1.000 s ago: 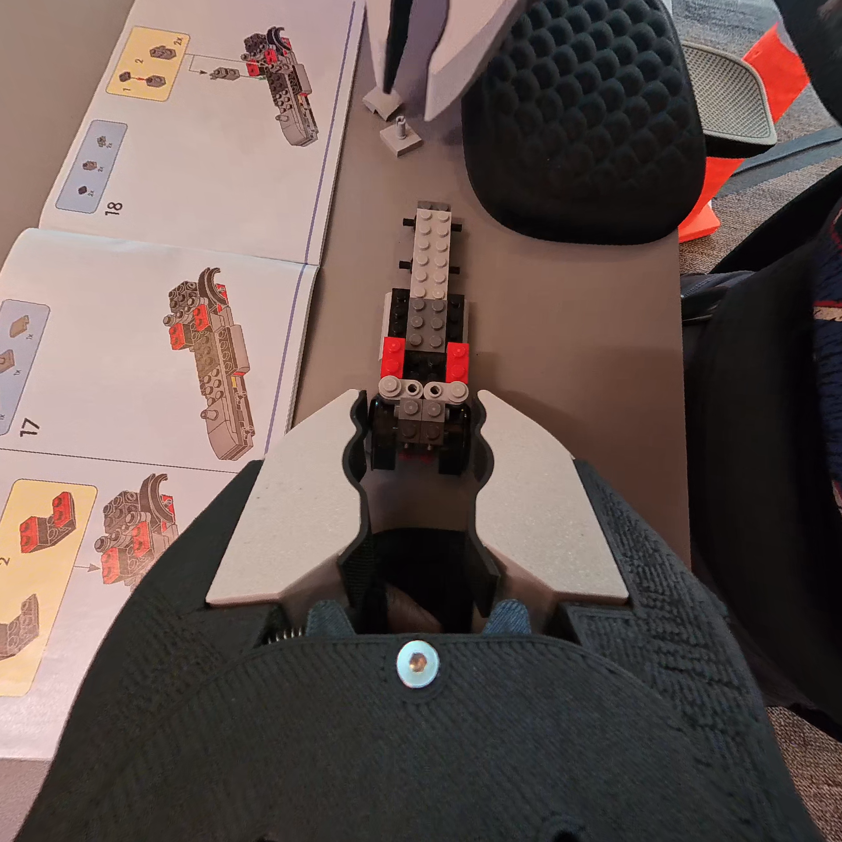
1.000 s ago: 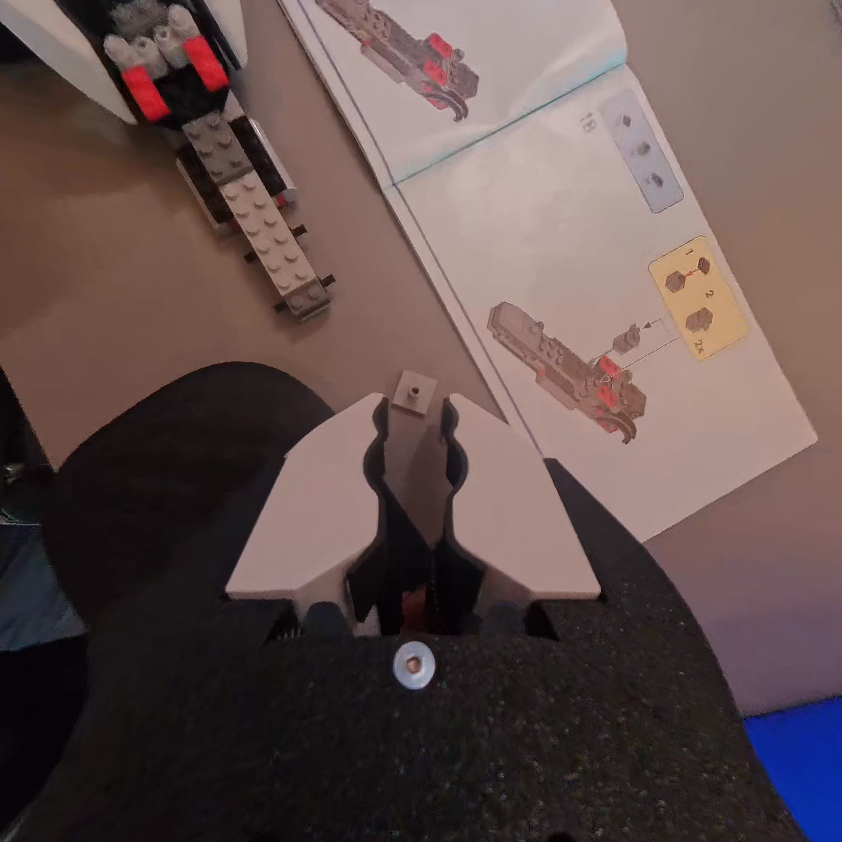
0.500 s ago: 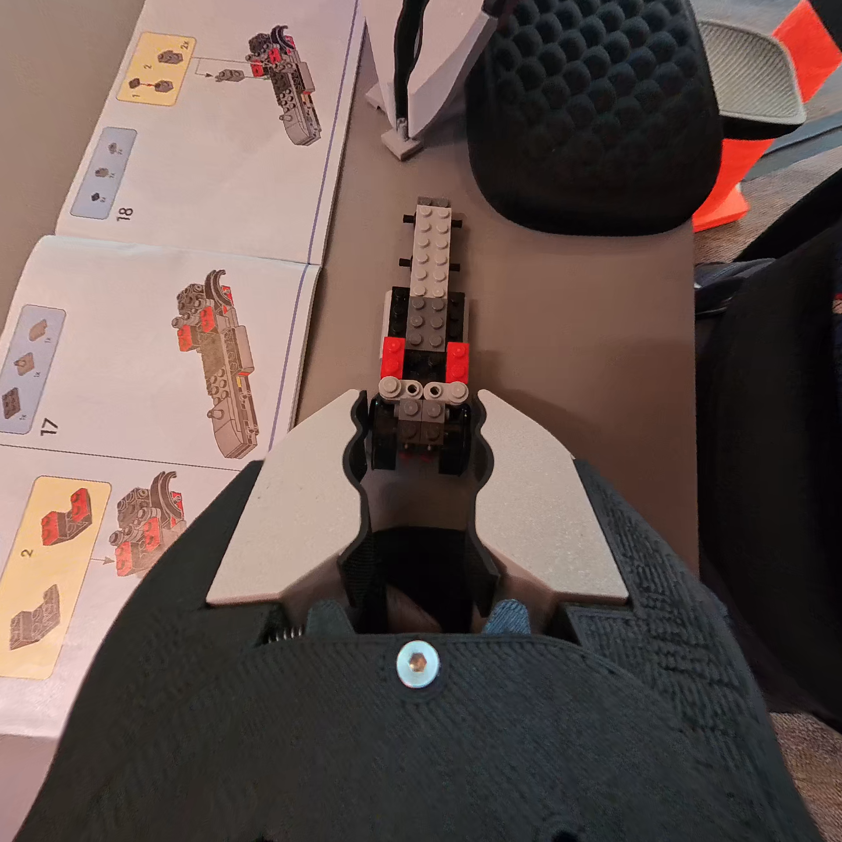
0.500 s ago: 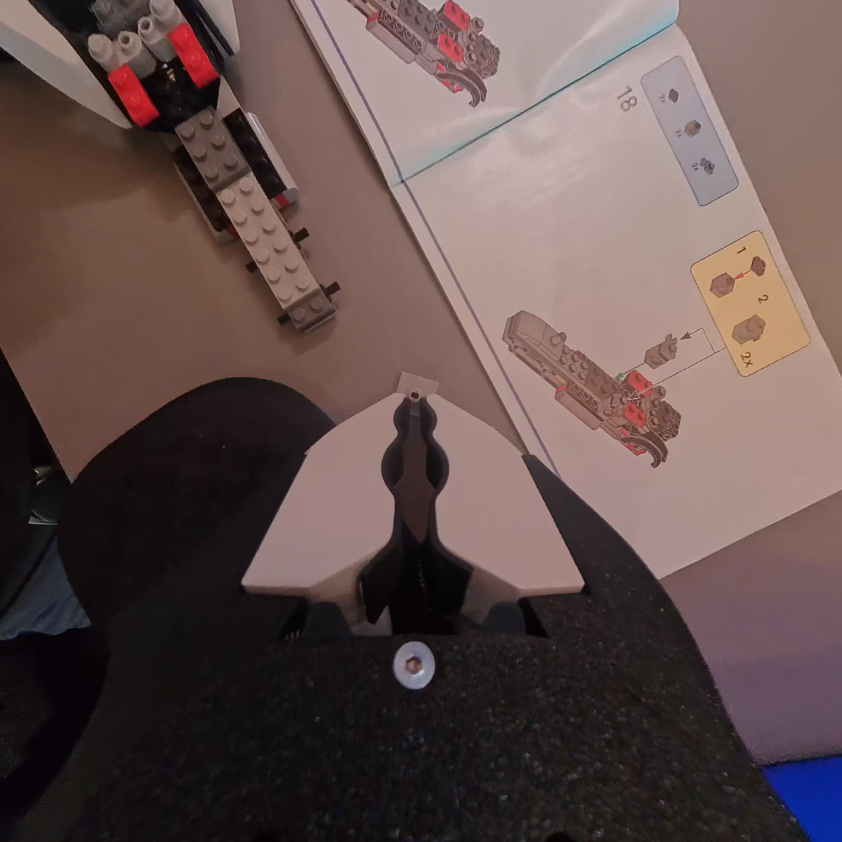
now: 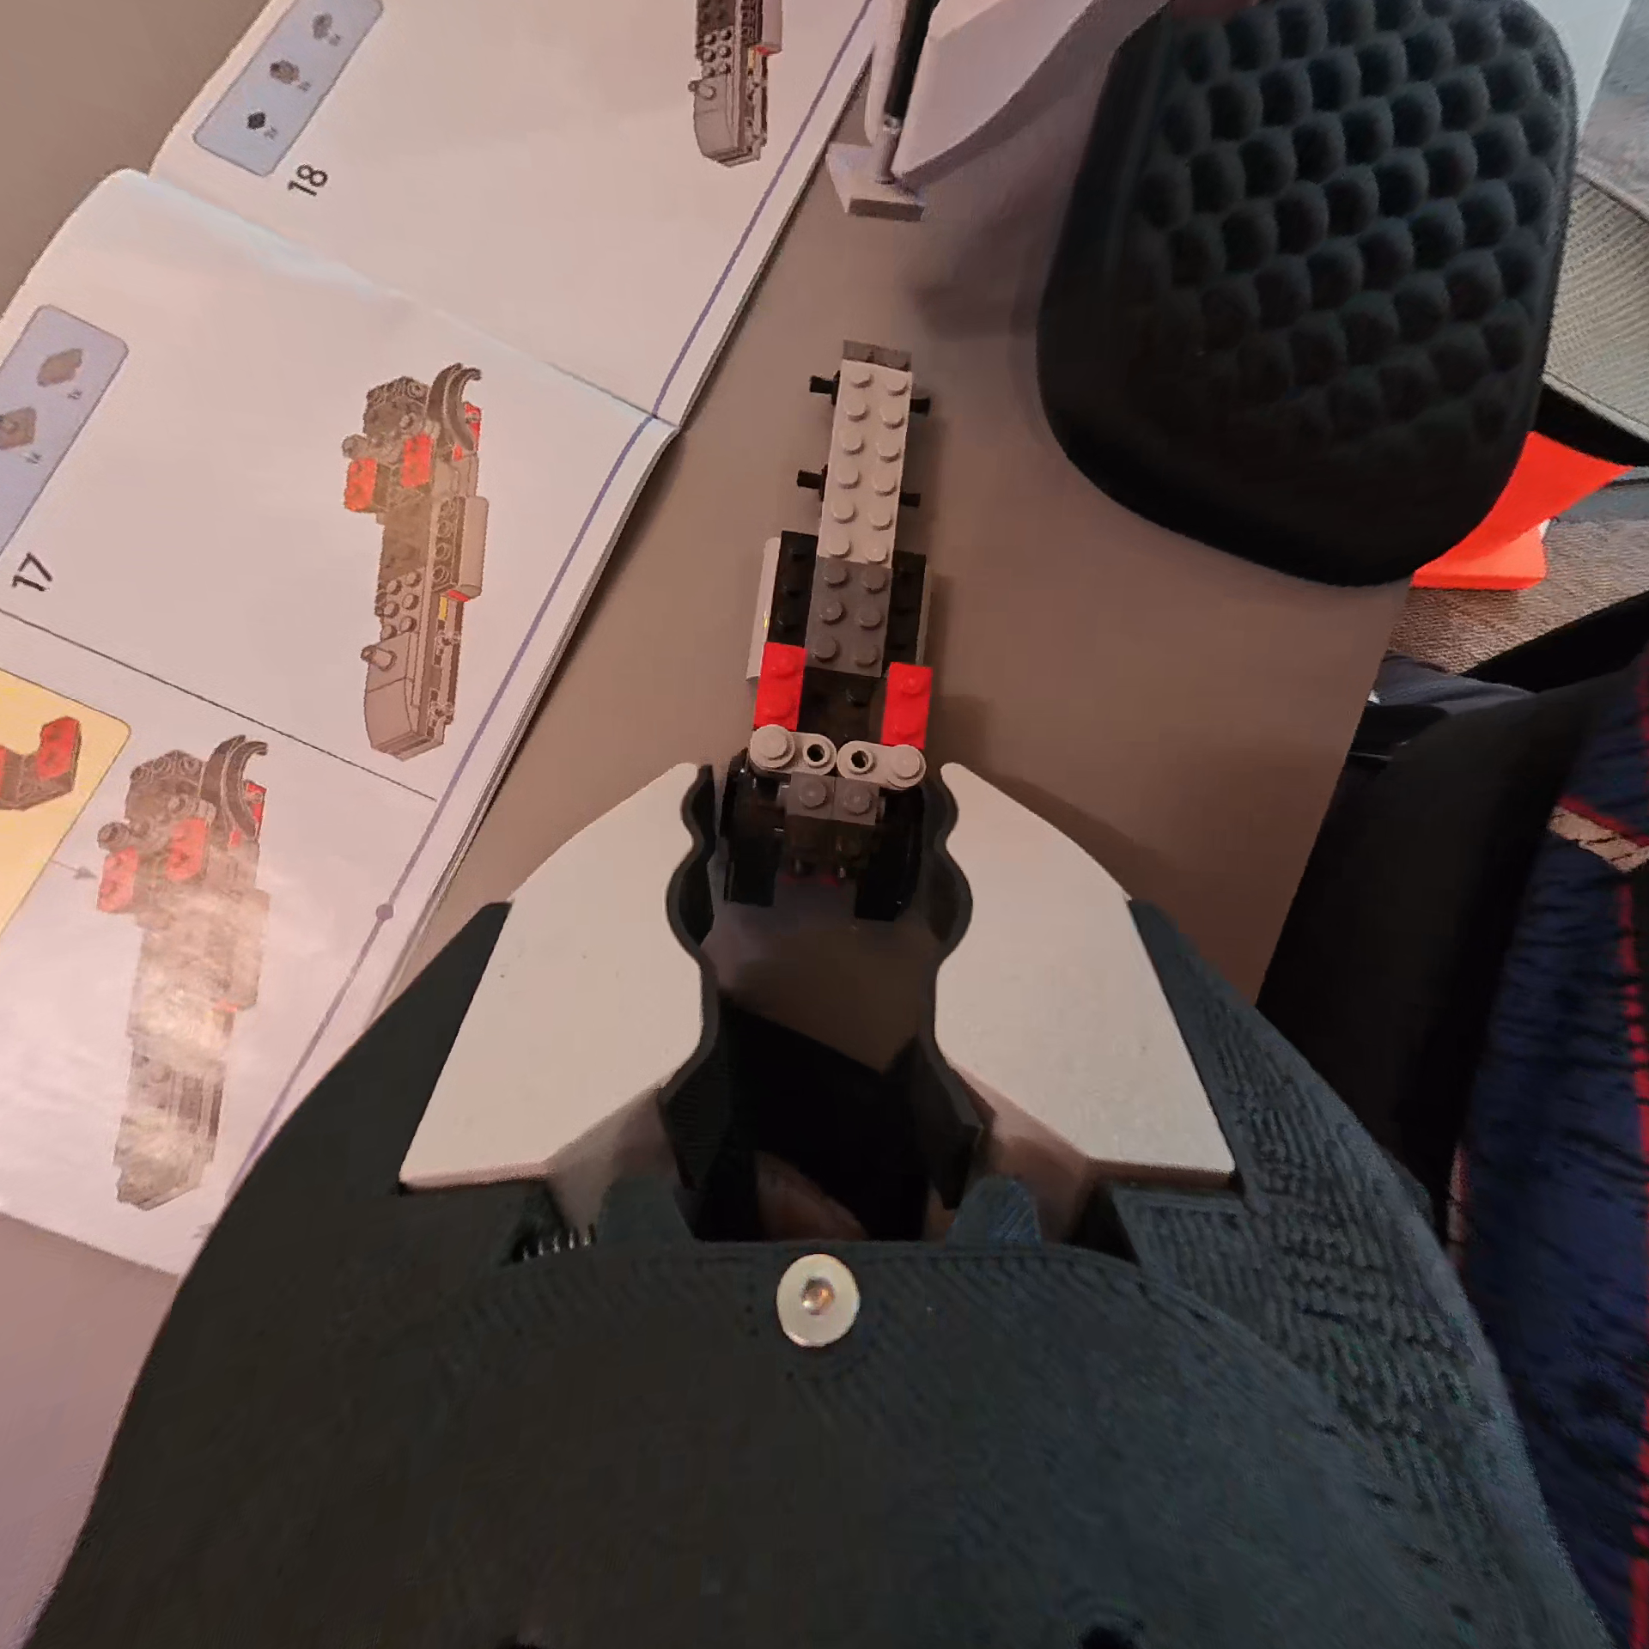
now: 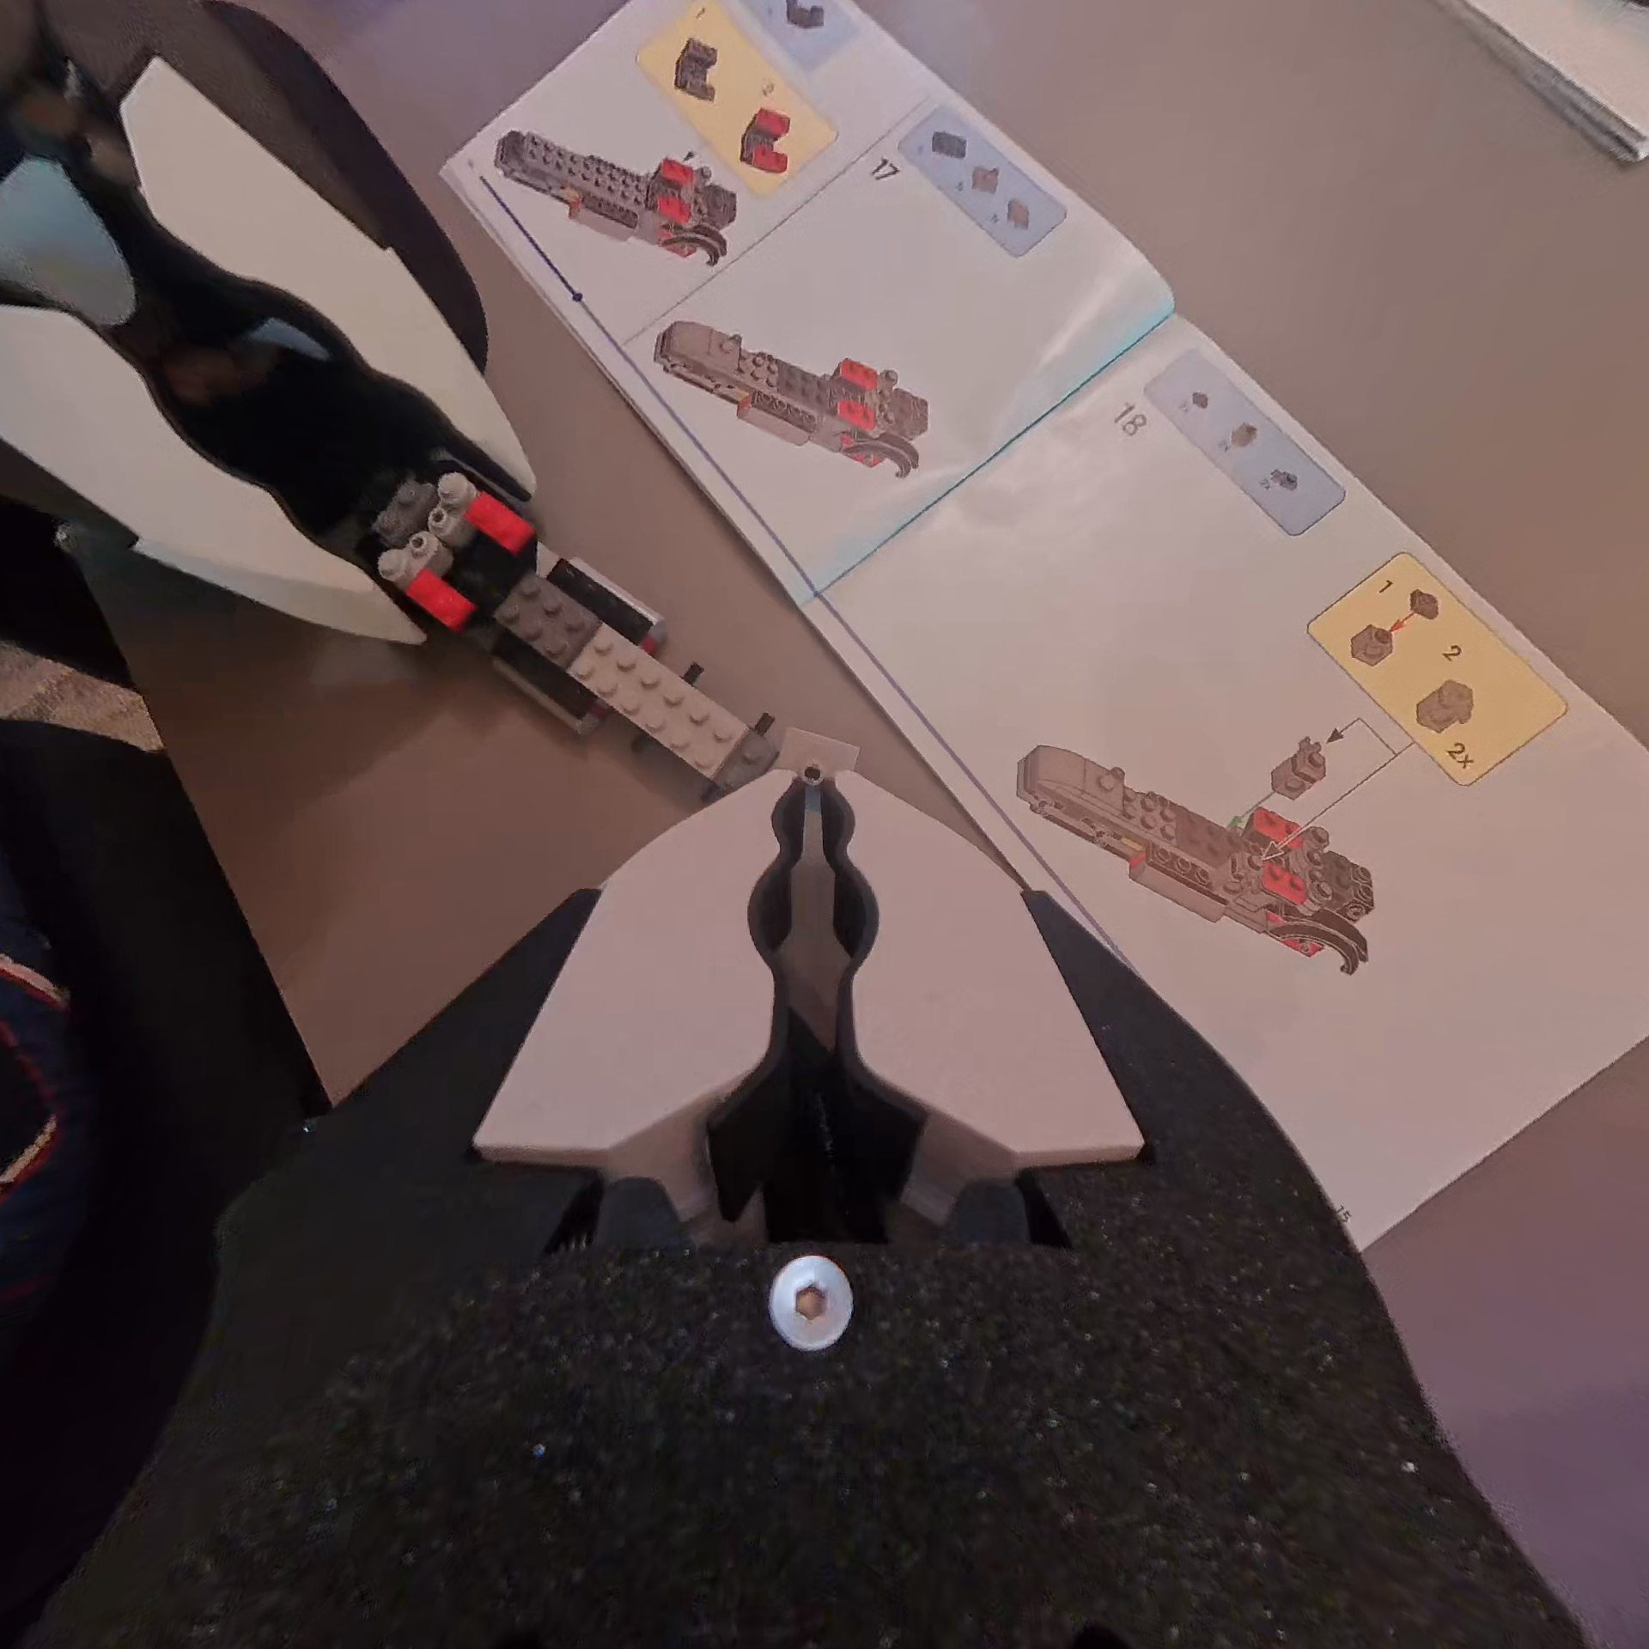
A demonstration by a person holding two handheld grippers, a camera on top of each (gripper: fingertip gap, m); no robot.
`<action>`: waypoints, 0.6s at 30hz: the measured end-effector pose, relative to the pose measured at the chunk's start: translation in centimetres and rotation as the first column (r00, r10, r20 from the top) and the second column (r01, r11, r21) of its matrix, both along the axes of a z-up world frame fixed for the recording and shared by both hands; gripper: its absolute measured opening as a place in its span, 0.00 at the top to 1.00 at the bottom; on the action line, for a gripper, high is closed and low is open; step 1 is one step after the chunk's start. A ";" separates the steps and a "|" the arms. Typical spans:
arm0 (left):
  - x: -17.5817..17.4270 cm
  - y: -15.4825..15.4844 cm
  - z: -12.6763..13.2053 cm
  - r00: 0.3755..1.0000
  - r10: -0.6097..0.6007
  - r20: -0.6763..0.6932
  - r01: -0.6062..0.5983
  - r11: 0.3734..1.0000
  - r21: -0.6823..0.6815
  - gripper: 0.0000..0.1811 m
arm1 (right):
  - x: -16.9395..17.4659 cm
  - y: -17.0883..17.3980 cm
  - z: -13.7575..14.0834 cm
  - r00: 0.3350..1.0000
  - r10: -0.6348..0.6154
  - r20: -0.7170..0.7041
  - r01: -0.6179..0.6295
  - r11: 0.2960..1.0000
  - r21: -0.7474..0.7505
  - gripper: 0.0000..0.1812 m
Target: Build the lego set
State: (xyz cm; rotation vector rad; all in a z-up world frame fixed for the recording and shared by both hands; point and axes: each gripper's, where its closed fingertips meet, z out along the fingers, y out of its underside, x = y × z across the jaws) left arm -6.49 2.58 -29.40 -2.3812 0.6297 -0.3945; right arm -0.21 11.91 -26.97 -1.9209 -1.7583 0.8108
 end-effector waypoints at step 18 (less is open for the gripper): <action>-0.9 0.5 2.7 0.970 -0.199 0.142 0.188 0.978 0.089 0.71 | -1.3 -0.9 0.4 0.994 -0.106 0.021 0.106 0.994 -0.001 0.98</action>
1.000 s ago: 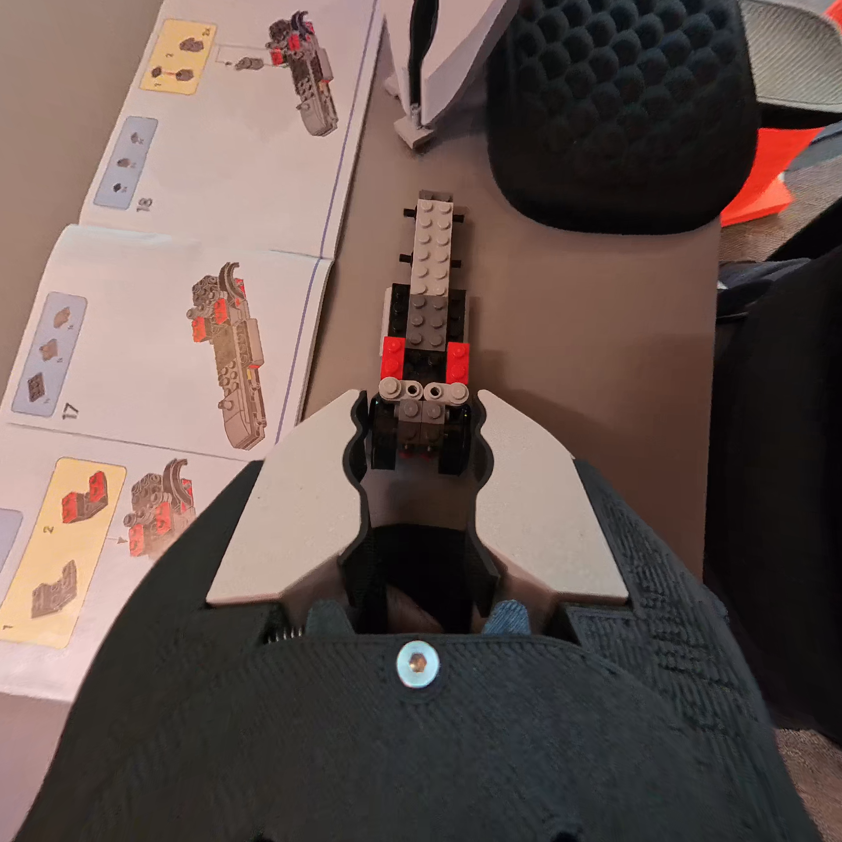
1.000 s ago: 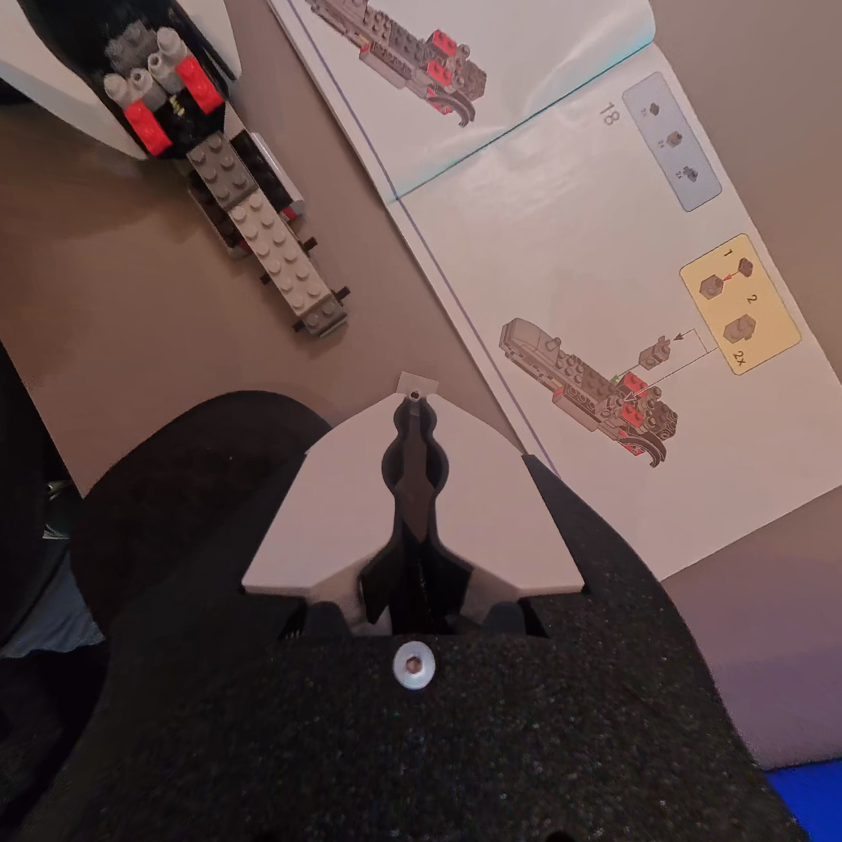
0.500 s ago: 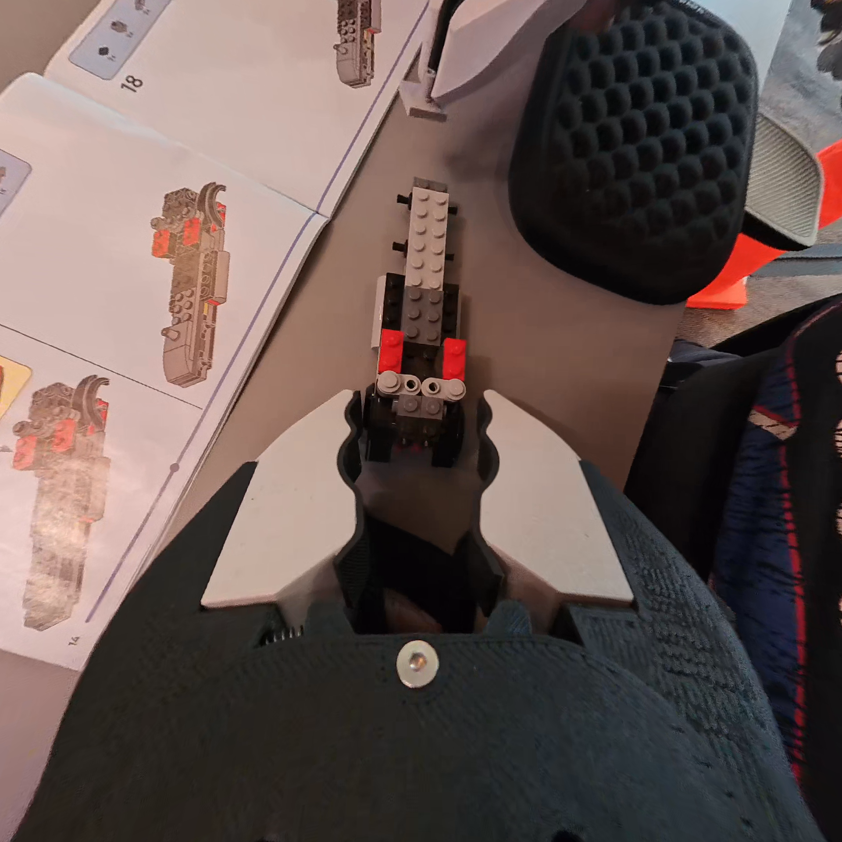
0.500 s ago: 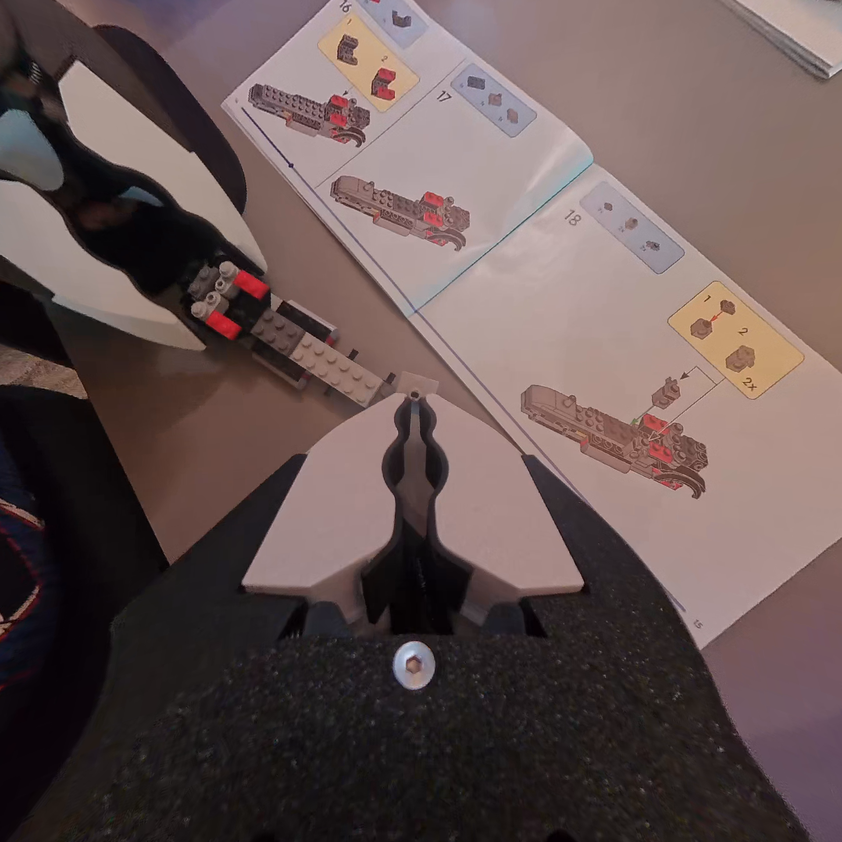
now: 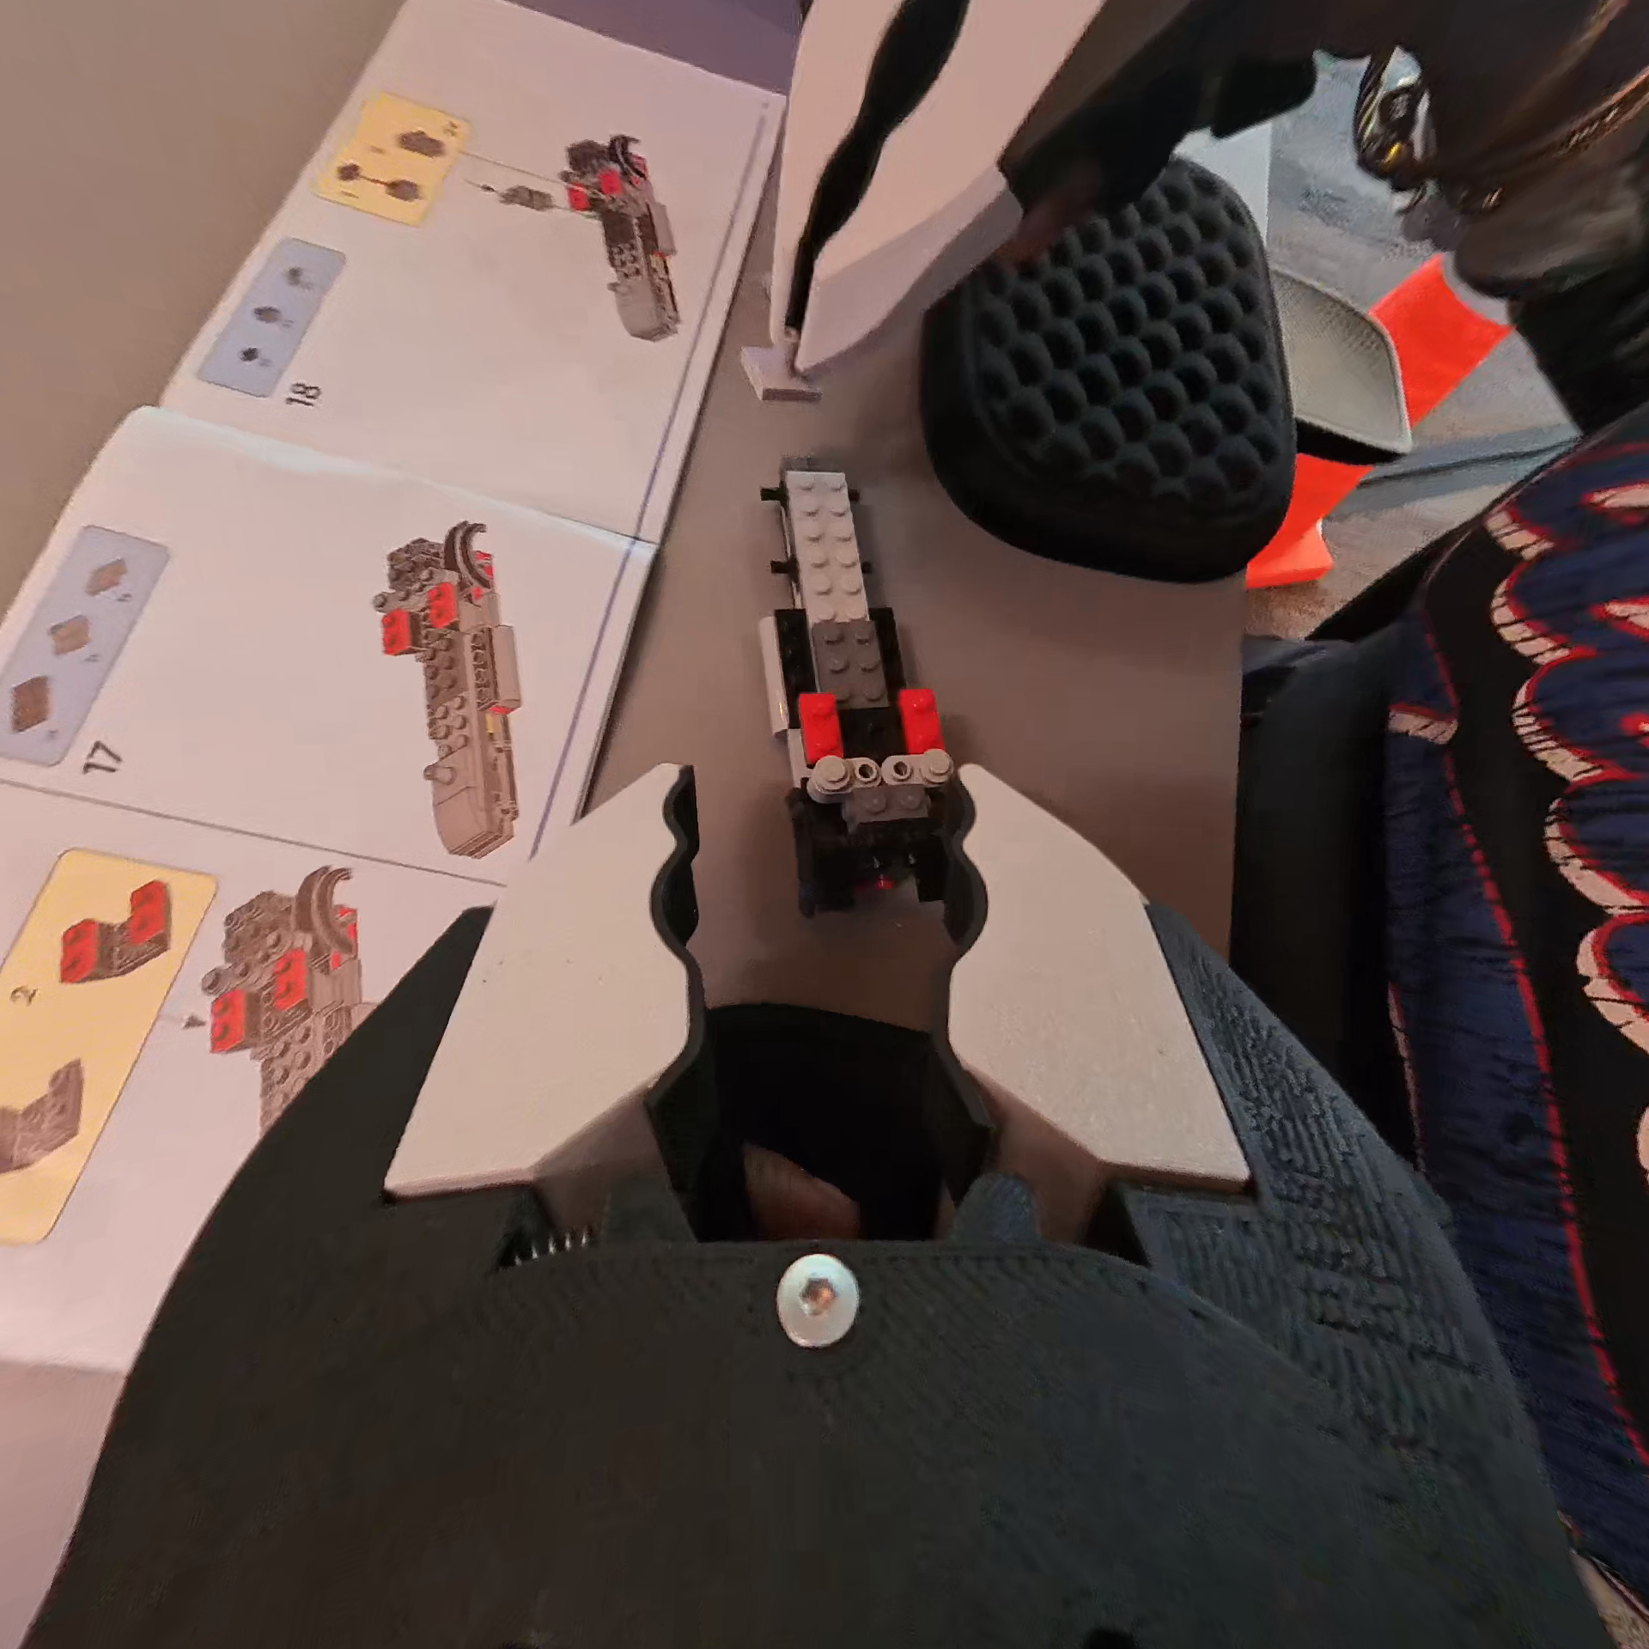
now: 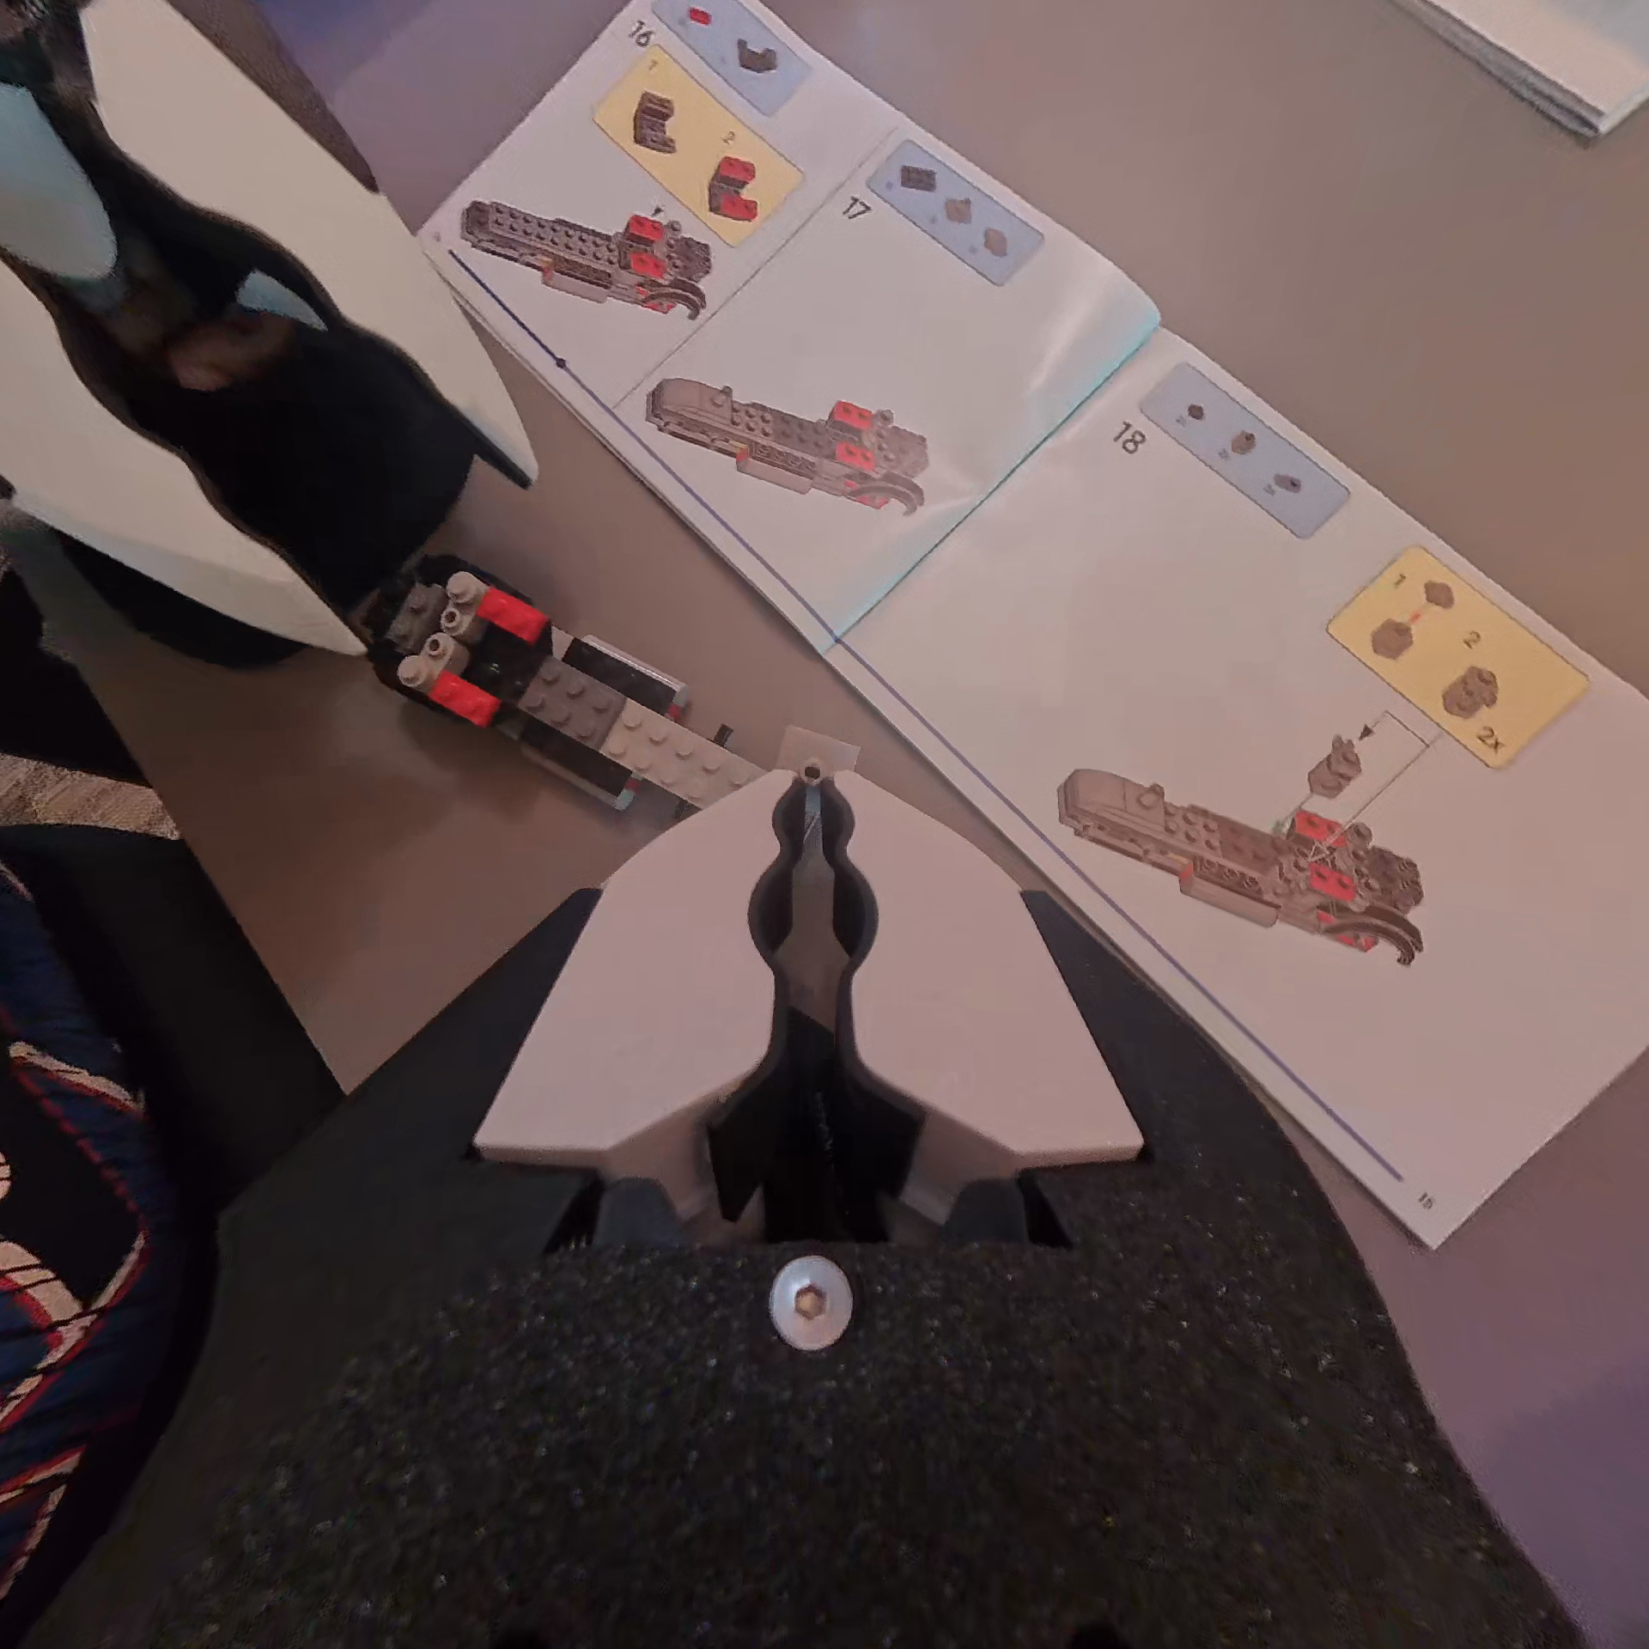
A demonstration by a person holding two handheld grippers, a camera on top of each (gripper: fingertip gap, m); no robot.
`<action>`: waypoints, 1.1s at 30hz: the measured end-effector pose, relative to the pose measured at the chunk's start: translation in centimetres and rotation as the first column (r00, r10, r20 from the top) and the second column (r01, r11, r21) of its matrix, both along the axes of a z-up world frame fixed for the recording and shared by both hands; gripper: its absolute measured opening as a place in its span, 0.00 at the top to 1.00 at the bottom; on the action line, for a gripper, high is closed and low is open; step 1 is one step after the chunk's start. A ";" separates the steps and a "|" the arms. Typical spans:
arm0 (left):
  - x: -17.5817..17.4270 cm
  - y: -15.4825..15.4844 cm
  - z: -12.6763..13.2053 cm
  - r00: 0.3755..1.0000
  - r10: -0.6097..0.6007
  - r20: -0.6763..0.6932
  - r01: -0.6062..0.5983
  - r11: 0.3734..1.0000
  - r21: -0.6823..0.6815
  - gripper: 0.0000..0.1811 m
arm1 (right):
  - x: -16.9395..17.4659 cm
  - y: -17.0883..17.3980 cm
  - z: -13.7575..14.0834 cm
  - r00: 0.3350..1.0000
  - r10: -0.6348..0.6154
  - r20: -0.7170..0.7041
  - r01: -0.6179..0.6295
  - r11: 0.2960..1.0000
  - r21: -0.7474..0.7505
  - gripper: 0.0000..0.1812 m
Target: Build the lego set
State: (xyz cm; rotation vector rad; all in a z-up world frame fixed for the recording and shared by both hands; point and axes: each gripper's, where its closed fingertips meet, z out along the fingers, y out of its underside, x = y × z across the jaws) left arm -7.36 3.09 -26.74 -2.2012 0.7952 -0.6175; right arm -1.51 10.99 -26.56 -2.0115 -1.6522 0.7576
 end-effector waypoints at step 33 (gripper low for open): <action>1.2 -0.9 -1.9 0.995 -0.100 0.005 0.100 0.994 -0.039 0.73 | -0.9 1.2 -3.5 0.850 0.459 0.259 -0.507 0.847 0.162 0.97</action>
